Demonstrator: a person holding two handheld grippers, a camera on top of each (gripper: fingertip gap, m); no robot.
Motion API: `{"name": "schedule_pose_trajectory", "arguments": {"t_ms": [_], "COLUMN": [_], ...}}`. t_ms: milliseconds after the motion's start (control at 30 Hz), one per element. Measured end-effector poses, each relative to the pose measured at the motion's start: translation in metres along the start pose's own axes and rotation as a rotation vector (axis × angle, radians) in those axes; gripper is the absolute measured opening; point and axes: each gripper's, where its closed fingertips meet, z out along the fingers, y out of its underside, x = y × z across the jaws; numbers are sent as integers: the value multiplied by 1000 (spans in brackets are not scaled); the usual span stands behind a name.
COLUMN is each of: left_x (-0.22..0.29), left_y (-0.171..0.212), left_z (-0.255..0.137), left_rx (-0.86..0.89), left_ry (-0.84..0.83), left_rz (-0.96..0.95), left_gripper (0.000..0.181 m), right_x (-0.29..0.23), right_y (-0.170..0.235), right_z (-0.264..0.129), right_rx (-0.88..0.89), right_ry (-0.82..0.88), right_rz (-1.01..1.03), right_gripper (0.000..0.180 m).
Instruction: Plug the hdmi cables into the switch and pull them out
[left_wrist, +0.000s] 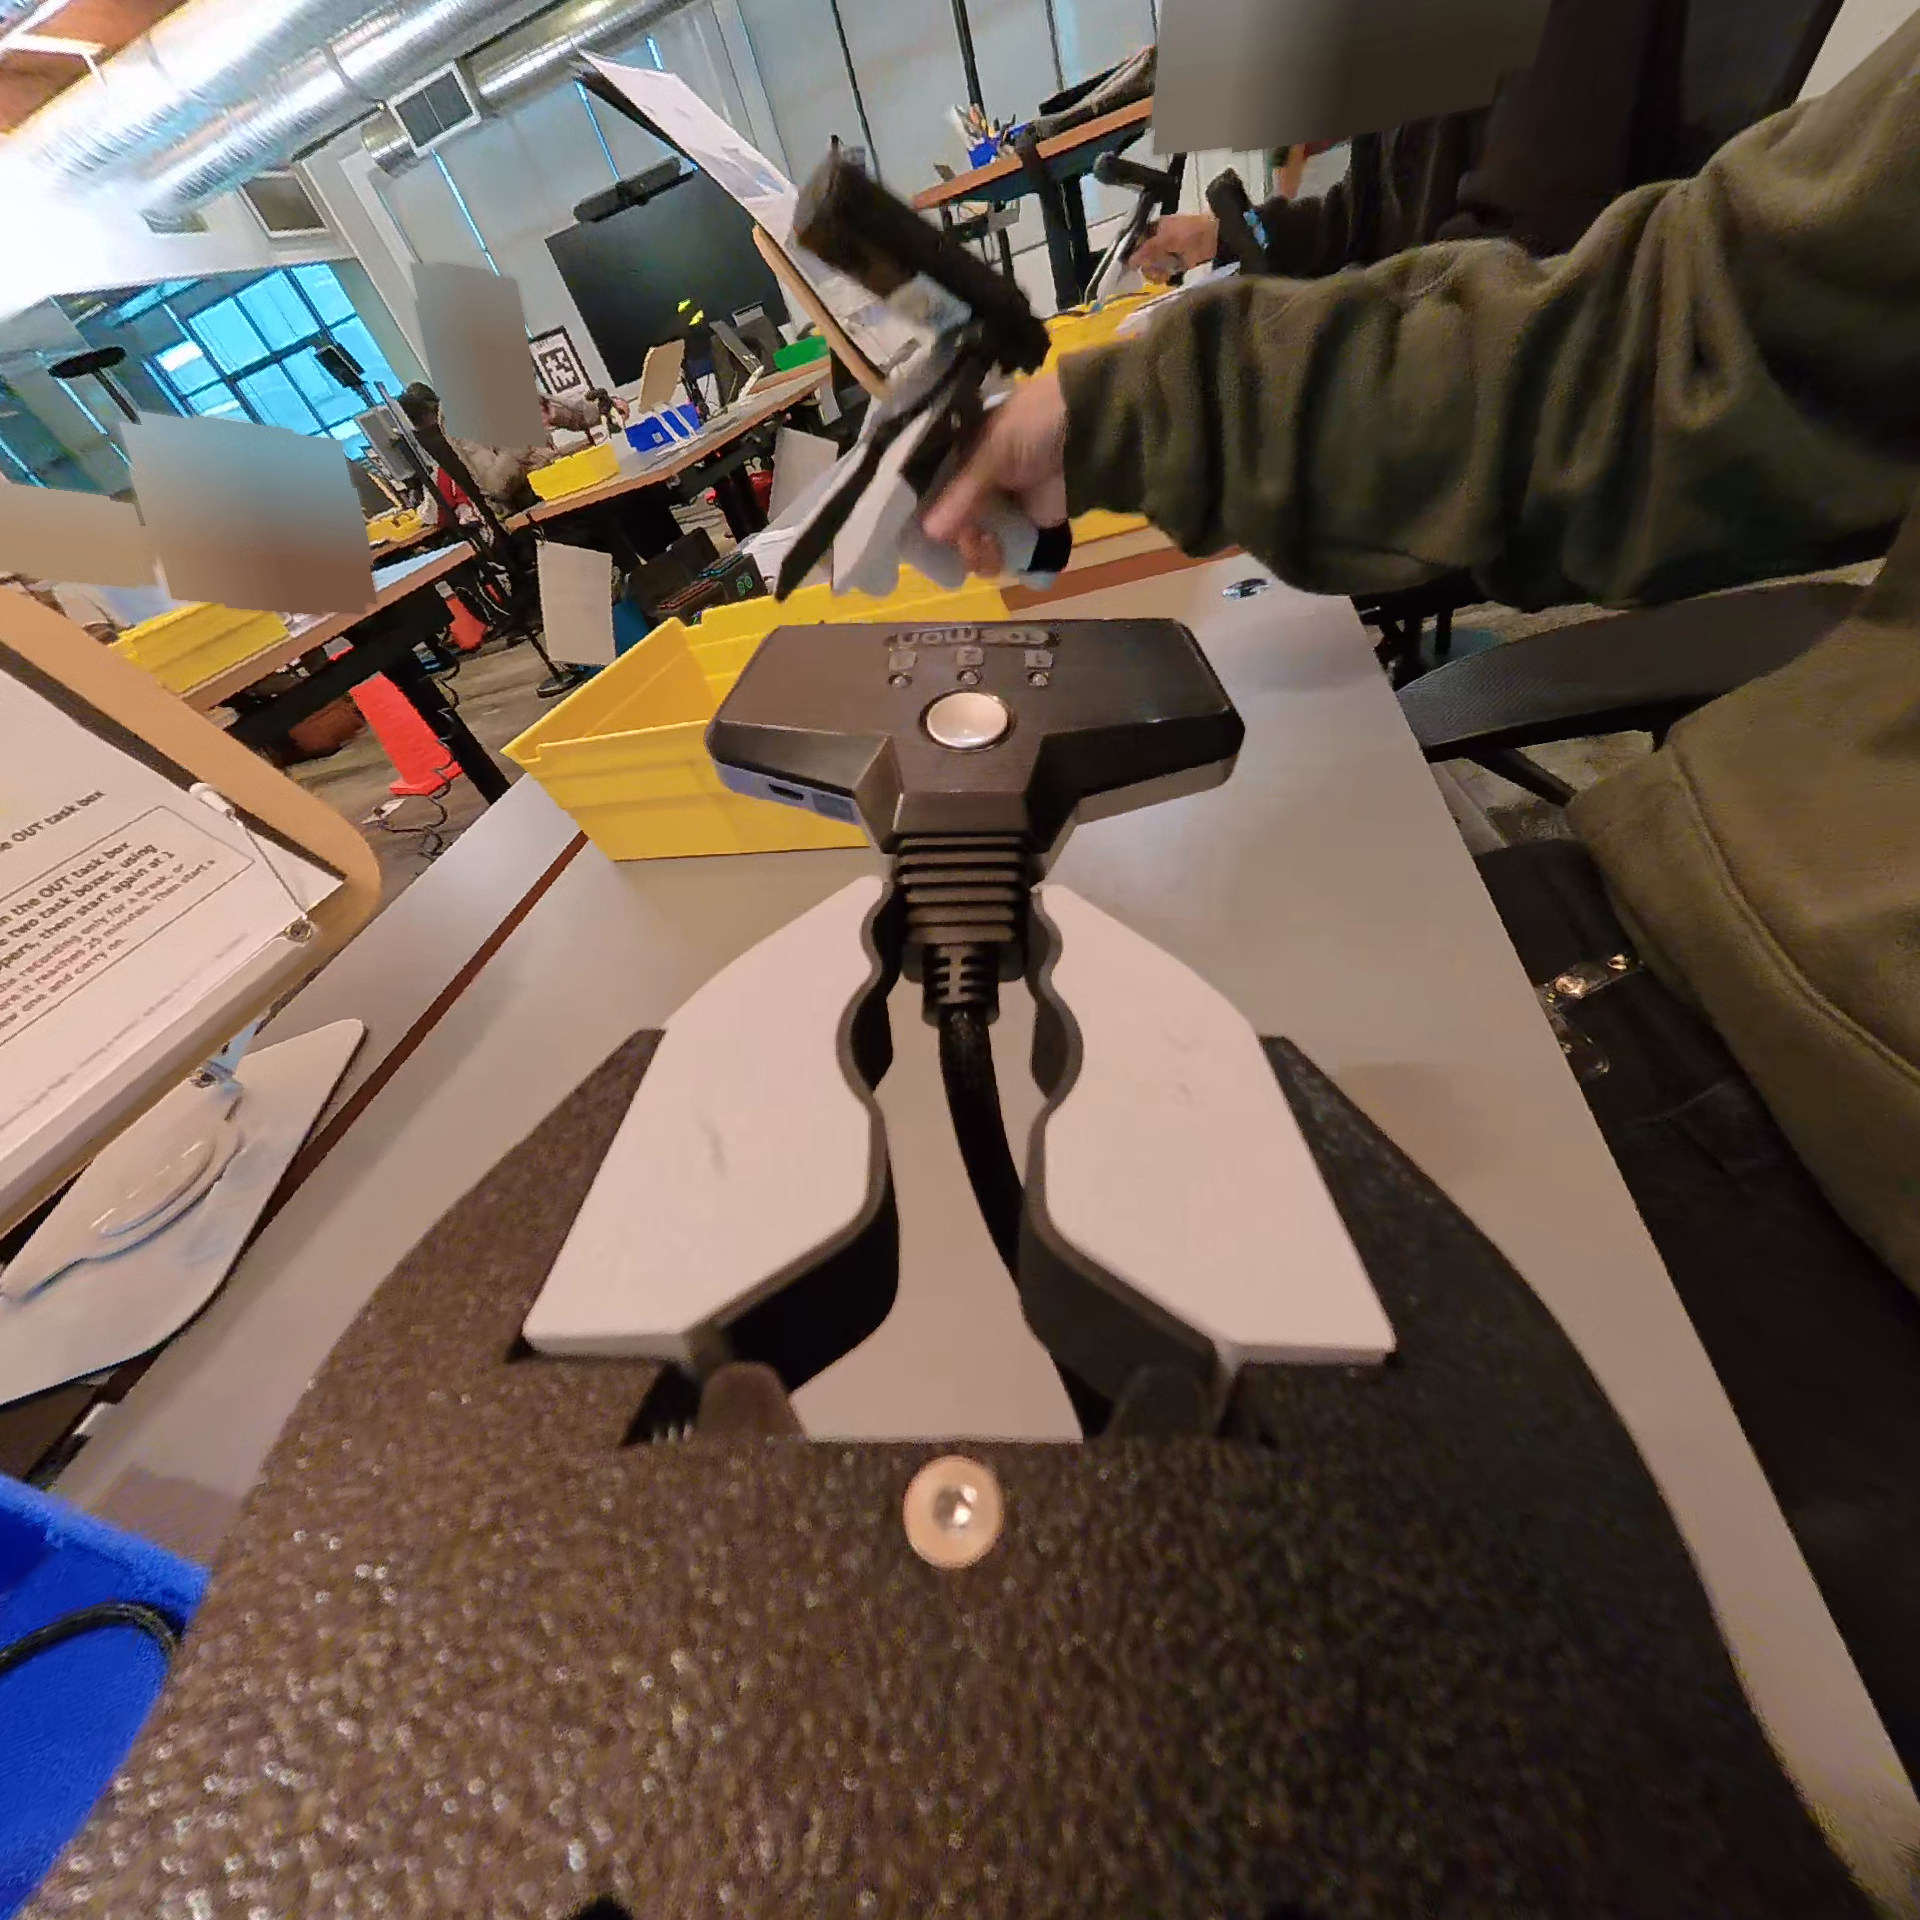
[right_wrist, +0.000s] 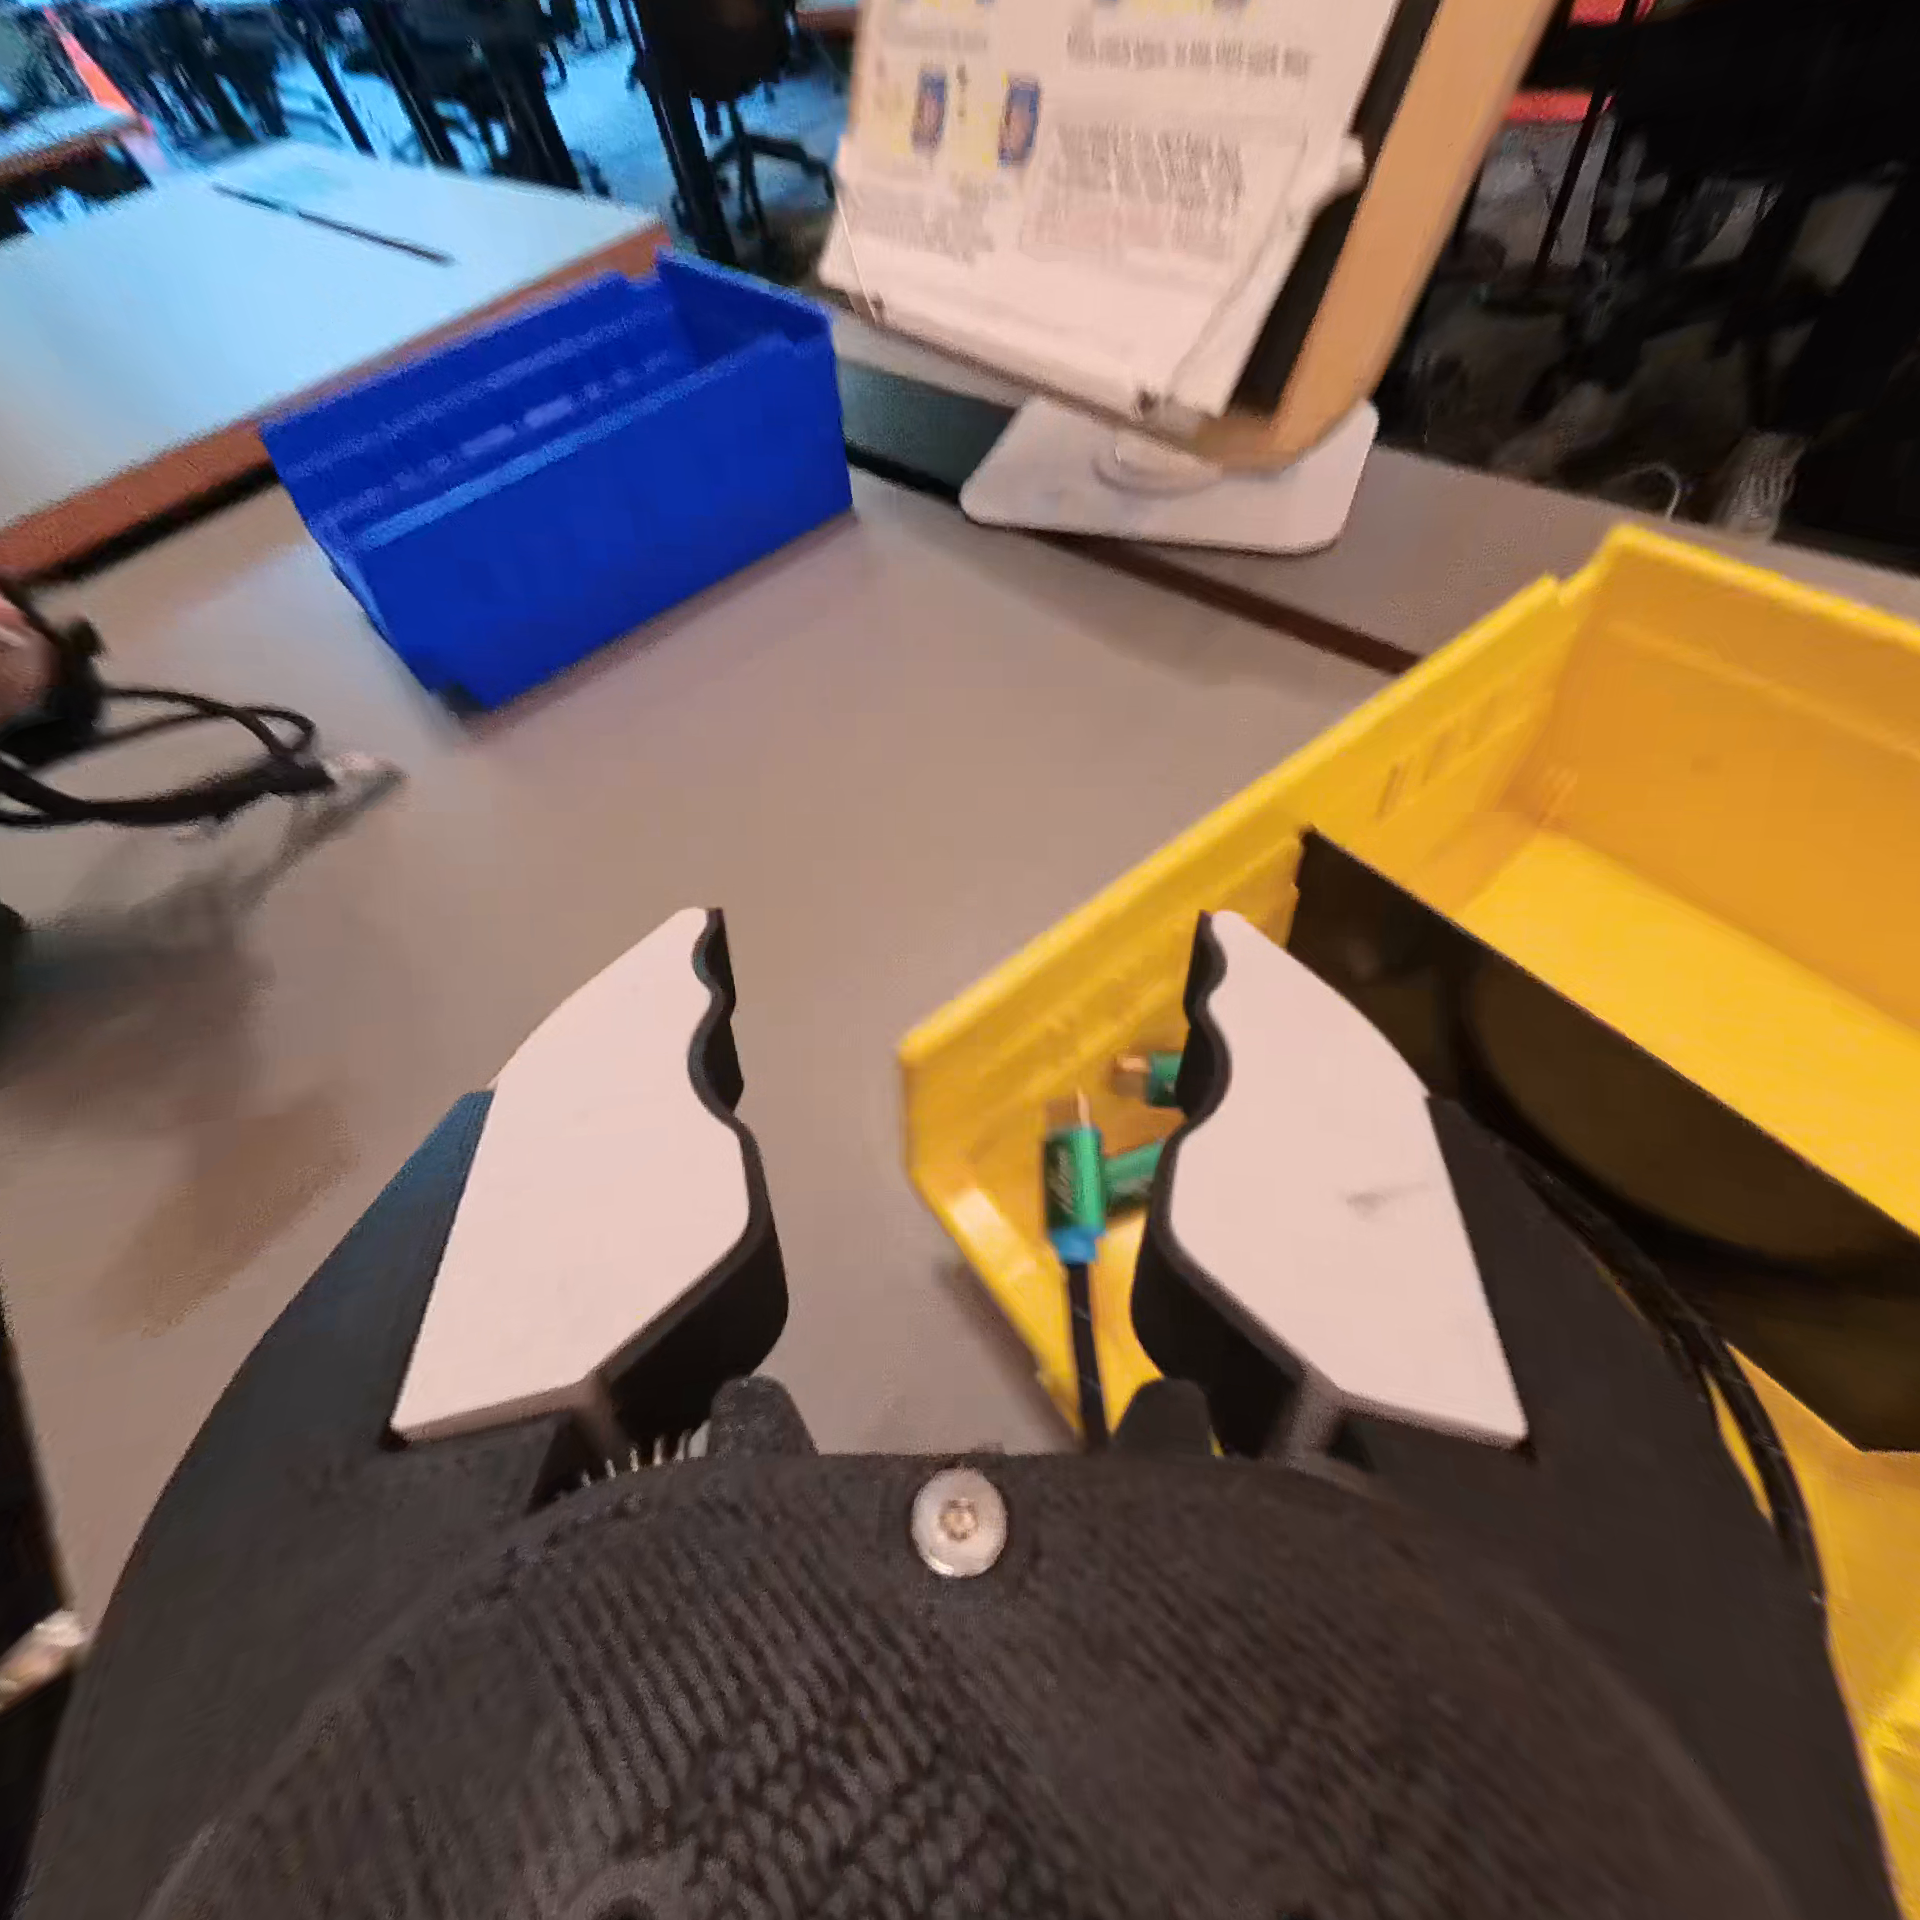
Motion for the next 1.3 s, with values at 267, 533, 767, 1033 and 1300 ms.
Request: {"name": "schedule_pose_trajectory", "arguments": {"t_ms": [267,533,767,1033,1300], "left_x": [15,21,-4,-34,-39], "left_y": [-18,-20,-14,-82,-67], "left_z": [26,34,39,-14,-19], "left_rx": [-24,-98,-143,65,87], "left_ry": [5,-22,-171,-492,-463], "left_rz": [117,213,63,41,-42], "left_gripper": [21,22,39,64,53], "right_x": [-226,-283,-250,-171,-71], "right_y": [-15,-12,-28,-134,-253], "right_z": [18,29,37,-30,-111], "right_rx": [-128,-167,-79,265,519], "right_ry": [-739,-886,-700,-509,-217], "right_rz": [397,438,191,55,-26], "right_gripper": [79,26,23,23,18]}}
